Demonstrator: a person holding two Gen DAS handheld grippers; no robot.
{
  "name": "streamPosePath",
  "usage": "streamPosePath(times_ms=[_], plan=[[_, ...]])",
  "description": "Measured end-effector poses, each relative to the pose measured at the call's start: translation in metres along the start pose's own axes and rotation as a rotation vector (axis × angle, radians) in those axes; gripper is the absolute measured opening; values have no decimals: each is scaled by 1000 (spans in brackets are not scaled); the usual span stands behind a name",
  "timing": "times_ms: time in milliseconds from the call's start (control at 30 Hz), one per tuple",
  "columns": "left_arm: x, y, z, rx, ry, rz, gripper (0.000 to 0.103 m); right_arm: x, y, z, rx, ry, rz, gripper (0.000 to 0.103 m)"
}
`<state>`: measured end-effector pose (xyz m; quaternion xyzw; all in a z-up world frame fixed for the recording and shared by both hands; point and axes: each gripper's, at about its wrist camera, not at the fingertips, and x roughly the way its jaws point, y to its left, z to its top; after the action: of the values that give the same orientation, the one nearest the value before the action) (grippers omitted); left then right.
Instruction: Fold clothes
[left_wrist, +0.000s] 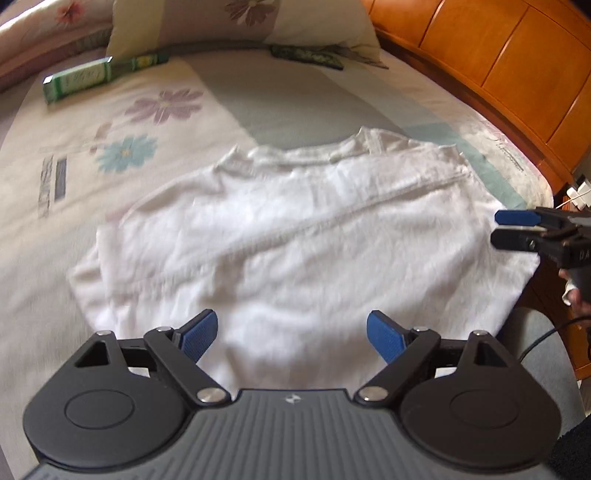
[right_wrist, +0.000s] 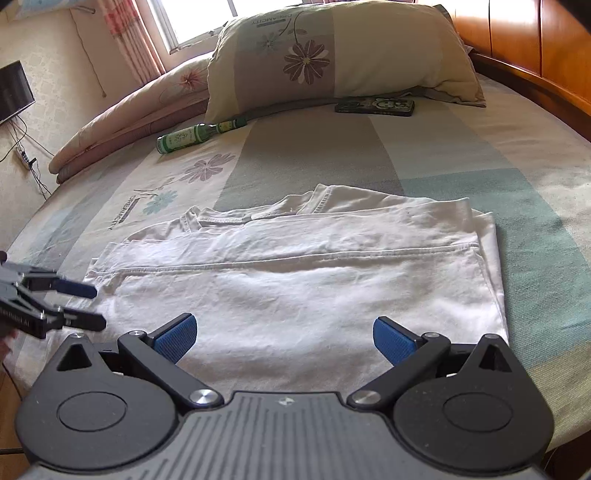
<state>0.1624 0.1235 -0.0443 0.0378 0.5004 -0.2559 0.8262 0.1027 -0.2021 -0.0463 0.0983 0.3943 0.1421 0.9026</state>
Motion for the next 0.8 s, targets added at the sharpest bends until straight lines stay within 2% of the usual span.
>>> streamPosePath(times_ms=[33, 167, 233, 333, 367, 500, 667, 800], plan=[[-1, 4, -14, -29, 14, 9, 88, -2, 2, -1, 3, 2, 2, 103], [-33, -1, -38, -28, -71, 5, 88, -6, 17, -4, -6, 9, 21, 103], [-40, -7, -42, -15, -113, -34, 93, -7, 27, -4, -19, 9, 34, 103], [-24, -6, -53, -68, -57, -52, 94, -2, 44, -4, -44, 14, 51, 103], [-21, -4, -58, -89, -51, -37, 92, 0, 49, -4, -51, 25, 58, 103], [-44, -3, -69, -92, -103, -34, 93, 7, 66, -5, -98, 58, 76, 103], [-61, 11, -56, -70, -193, 7, 93, 31, 90, 4, -211, 74, 68, 103], [-56, 21, -31, -97, -223, 30, 93, 61, 96, 1, -263, 131, 12, 103]])
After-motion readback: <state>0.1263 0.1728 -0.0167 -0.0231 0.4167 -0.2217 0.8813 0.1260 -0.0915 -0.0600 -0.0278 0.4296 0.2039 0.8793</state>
